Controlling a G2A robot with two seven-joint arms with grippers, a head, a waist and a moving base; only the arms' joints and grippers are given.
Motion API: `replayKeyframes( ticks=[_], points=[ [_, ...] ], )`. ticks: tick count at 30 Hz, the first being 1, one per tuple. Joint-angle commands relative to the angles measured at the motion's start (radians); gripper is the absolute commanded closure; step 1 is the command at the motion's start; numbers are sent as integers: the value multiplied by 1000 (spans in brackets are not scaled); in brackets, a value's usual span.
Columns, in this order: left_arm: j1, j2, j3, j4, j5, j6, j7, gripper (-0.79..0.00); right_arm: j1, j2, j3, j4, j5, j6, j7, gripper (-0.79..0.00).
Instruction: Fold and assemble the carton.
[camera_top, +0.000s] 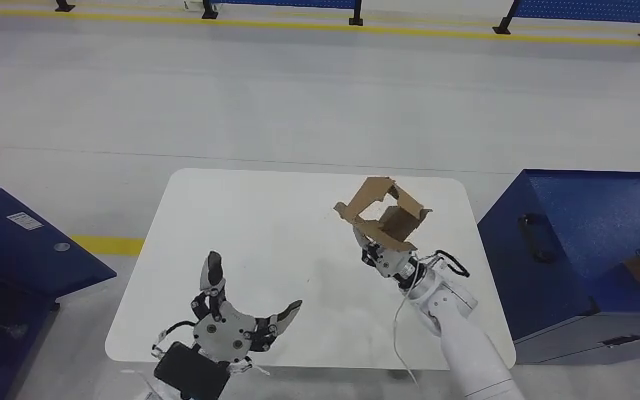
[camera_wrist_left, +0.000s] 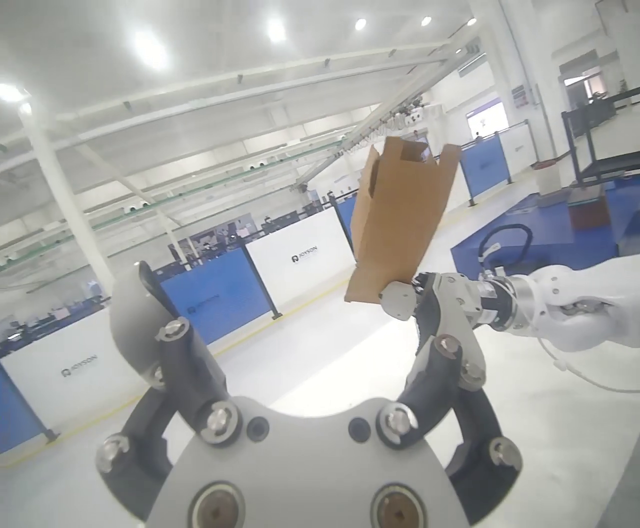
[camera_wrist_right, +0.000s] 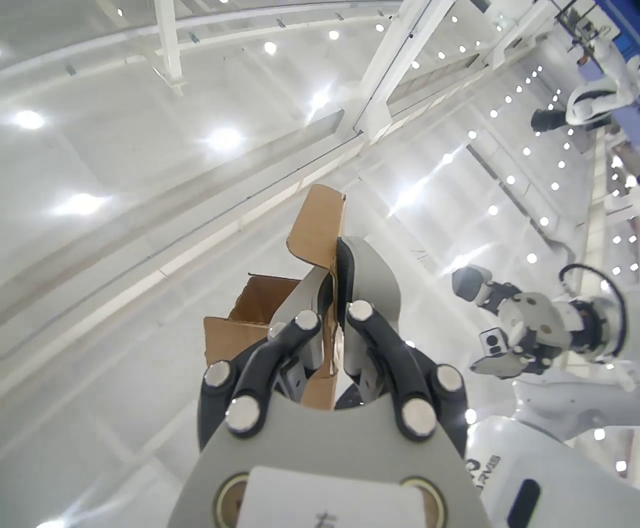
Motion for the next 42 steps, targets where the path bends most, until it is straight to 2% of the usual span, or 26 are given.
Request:
replayKeyframes(
  ticks=[1,3,6,10,14,21,27,32,38,42],
  points=[
    [19,1,-4,-38,56,26,-10,-785,4,0,-2,12,-40,-50,25,0],
    [39,1,1,-74,100,38,-26,-785,9,1,-3,22,-101,-112,42,0],
    [42,0,23,-80,158,60,-12,-785,10,2,-9,35,-176,-187,74,0],
    [31,-3,53,-80,251,101,-49,-785,20,0,-11,57,-180,-193,87,0],
    [15,-7,86,-80,307,95,-116,-785,23,-2,-13,65,-164,-186,100,0],
    [-6,-12,115,-43,326,52,-189,-785,23,-6,-6,75,-94,-137,100,0],
    [-20,-12,118,21,358,42,-197,-785,26,-12,2,86,56,-9,72,0],
    [-28,-16,133,67,435,117,-182,-785,32,-17,3,90,144,68,28,0],
    [-59,-25,173,107,499,210,-152,-785,26,-21,-10,82,166,102,15,0],
    [-87,-31,192,142,607,287,-161,-785,20,-23,-15,78,176,112,14,0]
  ],
)
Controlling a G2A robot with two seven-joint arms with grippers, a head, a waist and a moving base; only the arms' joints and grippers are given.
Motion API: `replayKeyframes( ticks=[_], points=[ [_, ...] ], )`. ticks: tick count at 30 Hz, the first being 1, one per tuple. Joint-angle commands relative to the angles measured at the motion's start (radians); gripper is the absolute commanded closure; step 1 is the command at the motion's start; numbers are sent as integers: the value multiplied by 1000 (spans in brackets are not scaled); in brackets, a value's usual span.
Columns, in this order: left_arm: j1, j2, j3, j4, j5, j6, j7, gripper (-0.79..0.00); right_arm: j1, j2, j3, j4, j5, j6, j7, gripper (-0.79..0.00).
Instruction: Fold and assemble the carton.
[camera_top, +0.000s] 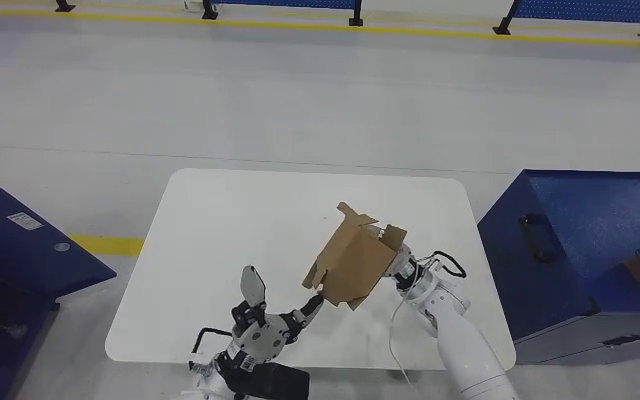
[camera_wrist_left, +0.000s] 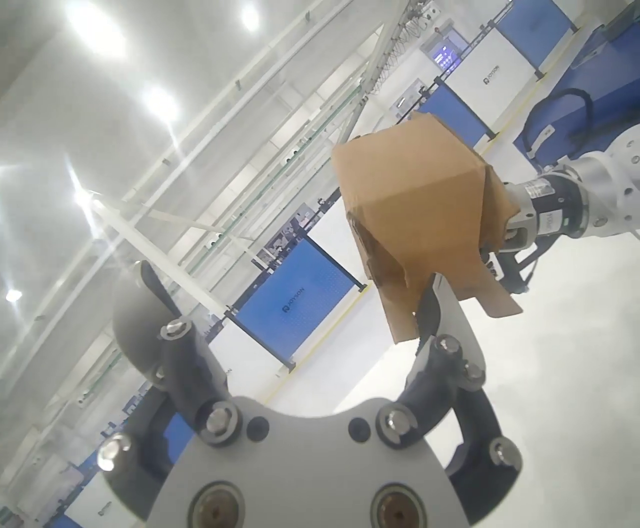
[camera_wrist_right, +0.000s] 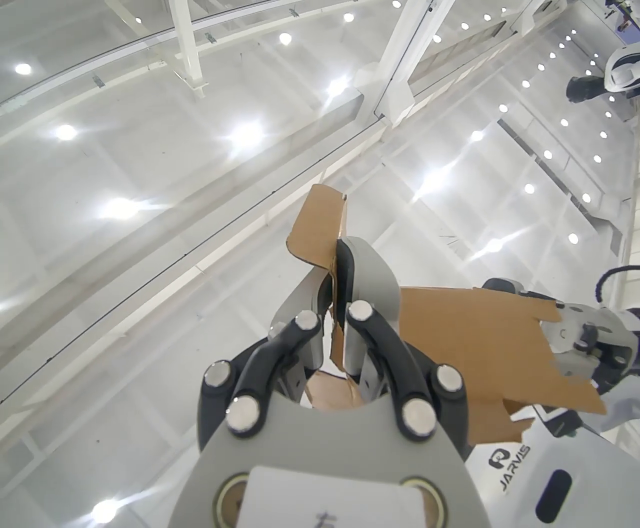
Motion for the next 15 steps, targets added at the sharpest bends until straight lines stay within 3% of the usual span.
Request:
replayKeyframes(
  ticks=[1,8,15],
  points=[
    [-9,-3,11,16,51,20,-15,-785,-1,-1,0,0,11,7,-2,0],
    [-32,-10,32,55,56,16,-28,-785,-2,-6,10,3,111,70,-30,0],
    [-44,-16,39,51,50,41,-19,-785,-11,-4,10,-10,78,78,-35,0]
  ],
)
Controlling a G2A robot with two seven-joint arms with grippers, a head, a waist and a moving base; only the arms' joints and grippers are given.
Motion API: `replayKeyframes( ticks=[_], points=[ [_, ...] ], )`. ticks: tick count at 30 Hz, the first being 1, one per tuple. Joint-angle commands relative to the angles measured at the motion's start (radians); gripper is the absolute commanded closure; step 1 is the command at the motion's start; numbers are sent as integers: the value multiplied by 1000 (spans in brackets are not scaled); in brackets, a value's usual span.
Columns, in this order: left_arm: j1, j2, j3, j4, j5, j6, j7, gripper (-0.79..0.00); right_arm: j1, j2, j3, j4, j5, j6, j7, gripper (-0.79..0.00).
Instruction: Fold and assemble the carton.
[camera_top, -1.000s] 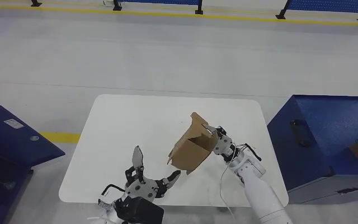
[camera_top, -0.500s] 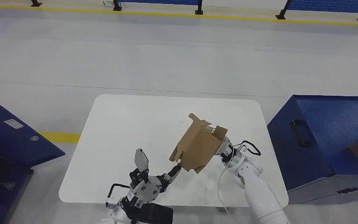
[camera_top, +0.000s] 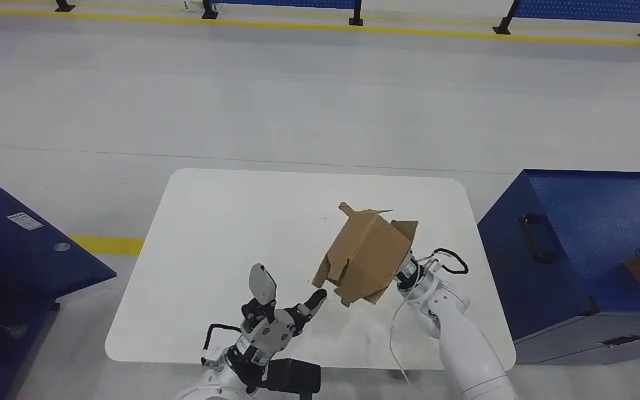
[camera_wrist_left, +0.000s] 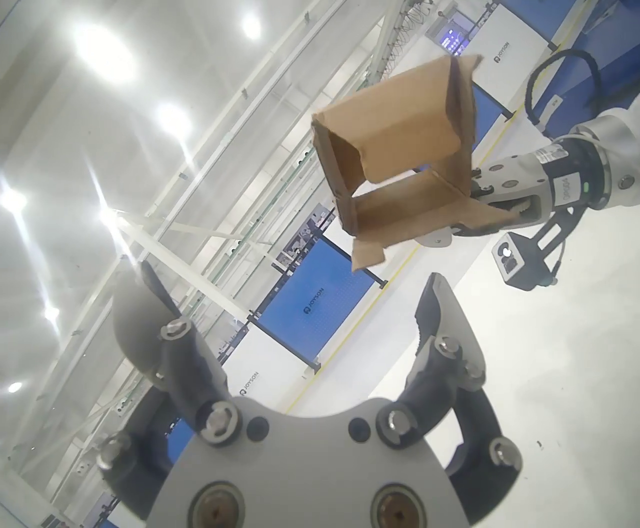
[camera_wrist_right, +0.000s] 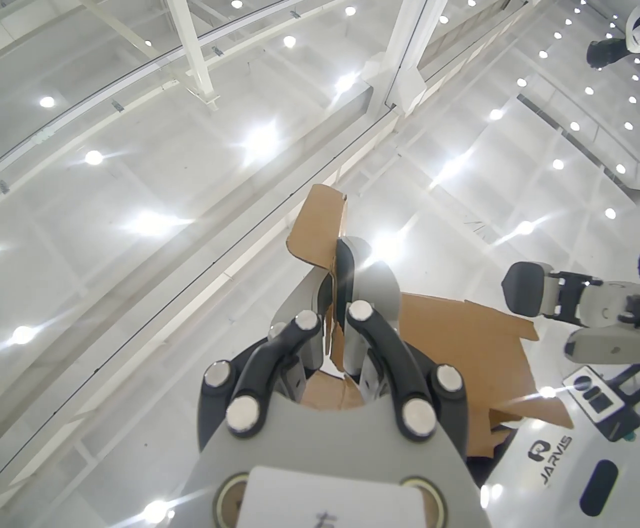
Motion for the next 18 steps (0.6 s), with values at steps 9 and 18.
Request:
replayKeyframes(
  ticks=[9,18],
  points=[
    [9,-4,1,-34,9,-2,0,-785,-2,-2,-7,-2,-15,-4,3,0],
    [-27,-12,14,-2,-23,-42,-9,-785,-10,-5,-21,-19,-21,5,4,0]
  ],
)
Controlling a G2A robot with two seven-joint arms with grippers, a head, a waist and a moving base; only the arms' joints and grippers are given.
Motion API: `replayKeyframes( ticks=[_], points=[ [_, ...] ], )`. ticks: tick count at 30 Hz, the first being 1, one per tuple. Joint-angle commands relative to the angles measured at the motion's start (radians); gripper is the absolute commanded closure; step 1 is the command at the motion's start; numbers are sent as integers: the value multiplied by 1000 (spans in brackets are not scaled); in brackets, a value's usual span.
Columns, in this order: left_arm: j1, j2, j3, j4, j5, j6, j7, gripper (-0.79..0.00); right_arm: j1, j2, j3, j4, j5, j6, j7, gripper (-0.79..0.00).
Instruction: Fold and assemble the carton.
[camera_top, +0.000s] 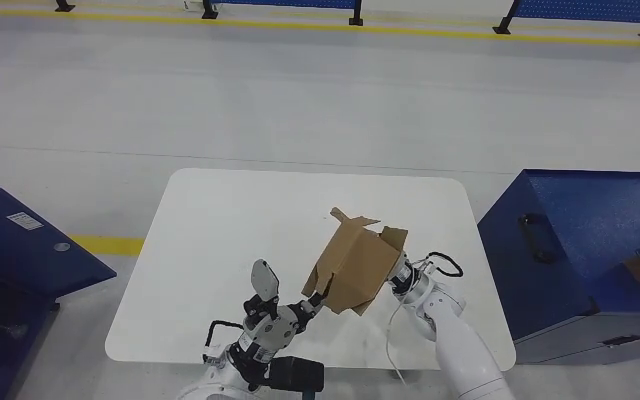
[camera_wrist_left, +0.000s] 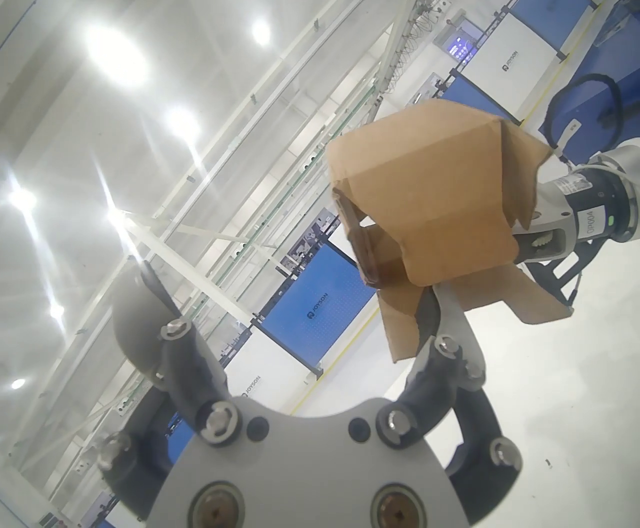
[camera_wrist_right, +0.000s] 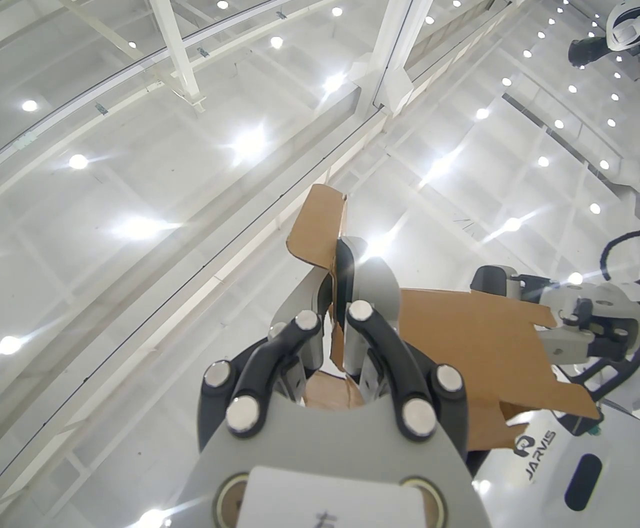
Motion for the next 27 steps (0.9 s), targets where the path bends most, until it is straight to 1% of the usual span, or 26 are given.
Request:
replayKeyframes(
  ticks=[1,6,15,19,27],
  points=[
    [-6,-2,4,5,-19,-15,1,-785,-2,0,-2,-3,1,4,-1,0],
    [-16,-5,1,4,-87,-40,17,-785,-5,-1,-9,-4,0,18,-4,0],
    [-20,-7,-4,7,-79,-67,13,-785,-11,-4,-22,-2,21,53,-15,0],
    [-17,-9,1,4,-72,-63,16,-785,-16,-4,-26,-7,13,60,-16,0],
    [1,-11,1,-24,-97,-49,27,-785,-22,-2,-32,-16,-50,29,-9,0]
  ],
)
